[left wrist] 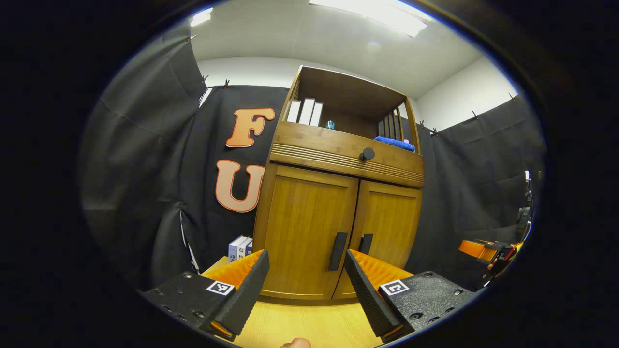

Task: Open the right door of the double-door shoe cabinet with the right hand, and open the left door with the left hand.

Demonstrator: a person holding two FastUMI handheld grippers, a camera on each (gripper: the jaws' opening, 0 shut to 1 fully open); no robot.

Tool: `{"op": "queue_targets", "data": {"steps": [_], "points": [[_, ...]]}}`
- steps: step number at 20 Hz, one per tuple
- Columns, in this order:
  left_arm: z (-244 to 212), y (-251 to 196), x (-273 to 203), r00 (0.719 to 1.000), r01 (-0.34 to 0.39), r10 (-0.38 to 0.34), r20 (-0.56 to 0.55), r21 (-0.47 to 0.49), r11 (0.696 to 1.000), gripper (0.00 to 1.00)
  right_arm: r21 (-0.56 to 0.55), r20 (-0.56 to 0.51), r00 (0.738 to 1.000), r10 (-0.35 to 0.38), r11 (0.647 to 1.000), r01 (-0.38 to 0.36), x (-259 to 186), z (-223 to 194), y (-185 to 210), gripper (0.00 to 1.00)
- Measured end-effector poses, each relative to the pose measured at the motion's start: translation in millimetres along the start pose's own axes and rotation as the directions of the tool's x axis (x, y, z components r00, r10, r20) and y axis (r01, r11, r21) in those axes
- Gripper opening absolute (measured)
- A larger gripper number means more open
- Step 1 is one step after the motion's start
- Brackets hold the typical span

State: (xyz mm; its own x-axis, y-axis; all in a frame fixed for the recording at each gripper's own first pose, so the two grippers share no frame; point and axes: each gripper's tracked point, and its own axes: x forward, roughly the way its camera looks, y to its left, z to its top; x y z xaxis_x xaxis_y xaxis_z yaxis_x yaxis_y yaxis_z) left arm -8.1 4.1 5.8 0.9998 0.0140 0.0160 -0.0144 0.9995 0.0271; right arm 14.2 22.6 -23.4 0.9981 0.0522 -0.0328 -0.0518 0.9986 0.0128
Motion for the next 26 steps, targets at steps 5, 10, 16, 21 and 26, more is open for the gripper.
{"op": "queue_targets", "data": {"steps": [5, 10, 16, 21, 26], "points": [[-3.9, 14.3, 0.1, 1.0, -0.026, 0.026, -0.007, 0.017, 1.0, 0.95, 0.012, -0.025, 0.995, 0.097, 0.995, -0.097, 17.8, -26.0, 38.9, 0.98], [-2.1, 27.1, 1.2, 0.999, -0.048, 0.048, 0.003, 0.049, 0.998, 0.95, -0.017, -0.078, 0.987, 0.14, 0.99, -0.142, 46.4, -58.5, 75.3, 0.98], [-8.7, 35.3, 4.4, 0.999, -0.044, 0.044, -0.011, 0.063, 0.997, 0.92, -0.06, -0.113, 0.984, 0.138, 0.988, -0.145, 88.9, -83.6, 108.3, 0.98], [-17.5, 45.6, 7.6, 0.999, -0.046, 0.047, -0.027, 0.049, 0.998, 0.94, -0.106, -0.106, 0.989, 0.1, 0.988, -0.112, 134.0, -89.7, 124.8, 0.98], [-26.0, 59.7, 12.1, 0.997, -0.059, 0.062, -0.045, 0.059, 0.996, 0.95, -0.144, -0.077, 0.994, 0.072, 0.986, -0.082, 173.5, -97.2, 140.8, 0.98]]}}
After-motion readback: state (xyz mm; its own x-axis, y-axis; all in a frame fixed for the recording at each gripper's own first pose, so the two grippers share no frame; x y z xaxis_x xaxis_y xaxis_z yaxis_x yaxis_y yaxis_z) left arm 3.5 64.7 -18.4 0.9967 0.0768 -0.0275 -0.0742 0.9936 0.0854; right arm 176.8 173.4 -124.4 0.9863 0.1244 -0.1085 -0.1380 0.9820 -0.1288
